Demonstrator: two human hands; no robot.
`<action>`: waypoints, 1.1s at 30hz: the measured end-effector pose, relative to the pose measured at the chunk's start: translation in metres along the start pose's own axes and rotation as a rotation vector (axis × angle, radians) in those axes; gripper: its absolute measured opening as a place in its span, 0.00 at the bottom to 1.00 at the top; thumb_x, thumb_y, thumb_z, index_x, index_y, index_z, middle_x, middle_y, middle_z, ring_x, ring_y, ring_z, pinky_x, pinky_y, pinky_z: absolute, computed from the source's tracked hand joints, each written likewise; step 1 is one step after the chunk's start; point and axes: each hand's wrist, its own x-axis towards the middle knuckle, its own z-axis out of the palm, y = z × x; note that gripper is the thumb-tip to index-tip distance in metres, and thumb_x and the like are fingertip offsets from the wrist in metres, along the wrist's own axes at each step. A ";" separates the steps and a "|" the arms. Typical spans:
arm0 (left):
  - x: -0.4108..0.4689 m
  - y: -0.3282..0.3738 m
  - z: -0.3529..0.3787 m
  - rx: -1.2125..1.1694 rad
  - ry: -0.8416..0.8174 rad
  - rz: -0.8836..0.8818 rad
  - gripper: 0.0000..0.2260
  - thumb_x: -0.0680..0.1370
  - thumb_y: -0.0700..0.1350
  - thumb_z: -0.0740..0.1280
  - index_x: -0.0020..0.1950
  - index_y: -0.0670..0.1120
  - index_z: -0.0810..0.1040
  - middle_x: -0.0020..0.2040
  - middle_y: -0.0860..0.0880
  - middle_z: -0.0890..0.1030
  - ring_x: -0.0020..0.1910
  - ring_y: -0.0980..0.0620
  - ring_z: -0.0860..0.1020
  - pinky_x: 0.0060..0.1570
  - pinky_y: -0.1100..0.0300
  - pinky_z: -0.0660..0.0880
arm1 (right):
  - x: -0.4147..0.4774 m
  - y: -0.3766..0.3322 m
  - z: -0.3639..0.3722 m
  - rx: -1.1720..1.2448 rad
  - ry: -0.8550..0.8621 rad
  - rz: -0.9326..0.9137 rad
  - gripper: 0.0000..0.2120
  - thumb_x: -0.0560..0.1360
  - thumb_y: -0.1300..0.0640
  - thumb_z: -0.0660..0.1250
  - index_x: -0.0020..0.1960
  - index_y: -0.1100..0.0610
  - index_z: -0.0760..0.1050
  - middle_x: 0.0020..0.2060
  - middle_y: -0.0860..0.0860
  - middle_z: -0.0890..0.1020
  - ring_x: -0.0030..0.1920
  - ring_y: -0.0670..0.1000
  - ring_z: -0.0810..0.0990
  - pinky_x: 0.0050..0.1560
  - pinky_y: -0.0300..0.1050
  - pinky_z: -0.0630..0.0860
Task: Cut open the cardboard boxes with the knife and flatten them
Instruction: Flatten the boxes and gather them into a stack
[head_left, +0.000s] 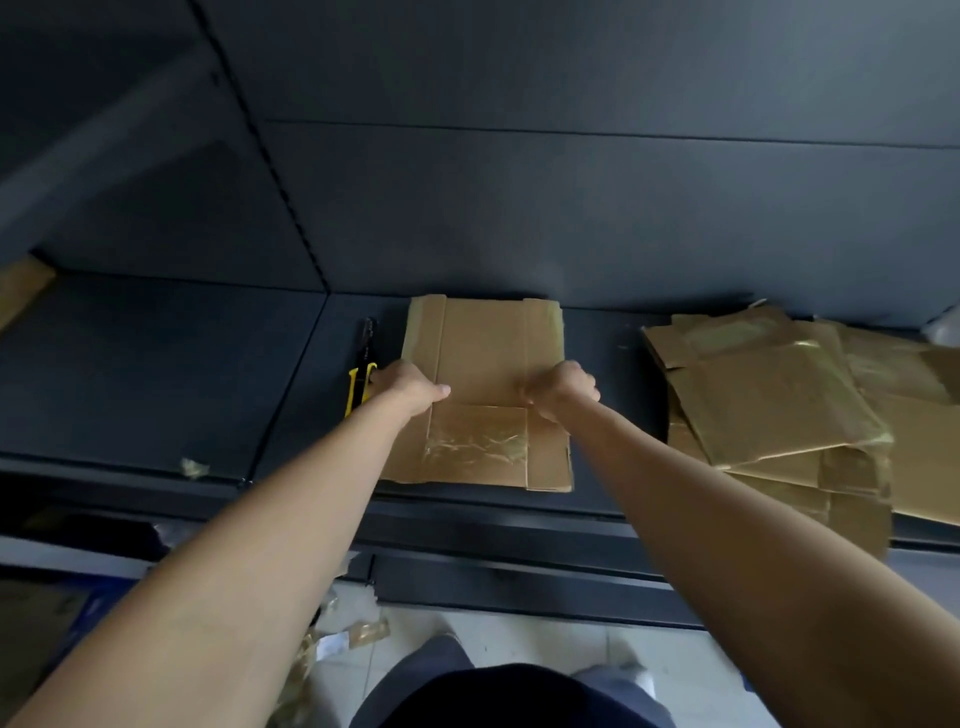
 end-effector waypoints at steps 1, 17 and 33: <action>0.004 0.001 0.000 0.024 -0.005 0.015 0.30 0.73 0.54 0.72 0.68 0.38 0.69 0.67 0.39 0.70 0.61 0.41 0.74 0.58 0.52 0.74 | 0.002 -0.001 0.002 -0.026 0.009 -0.014 0.32 0.72 0.48 0.71 0.69 0.61 0.65 0.63 0.59 0.72 0.61 0.58 0.73 0.62 0.51 0.74; -0.028 0.091 0.018 0.391 0.258 0.458 0.26 0.77 0.46 0.68 0.71 0.40 0.65 0.71 0.39 0.62 0.67 0.39 0.66 0.64 0.48 0.67 | 0.016 0.053 -0.077 -0.096 0.339 -0.171 0.19 0.77 0.52 0.64 0.64 0.61 0.72 0.61 0.59 0.76 0.63 0.60 0.73 0.58 0.50 0.72; -0.117 0.203 0.146 -0.451 -0.502 0.141 0.18 0.76 0.45 0.70 0.63 0.41 0.73 0.59 0.43 0.78 0.53 0.46 0.77 0.48 0.53 0.75 | 0.047 0.195 -0.206 -0.063 0.372 0.115 0.20 0.77 0.53 0.64 0.66 0.61 0.69 0.62 0.57 0.75 0.65 0.59 0.70 0.63 0.52 0.66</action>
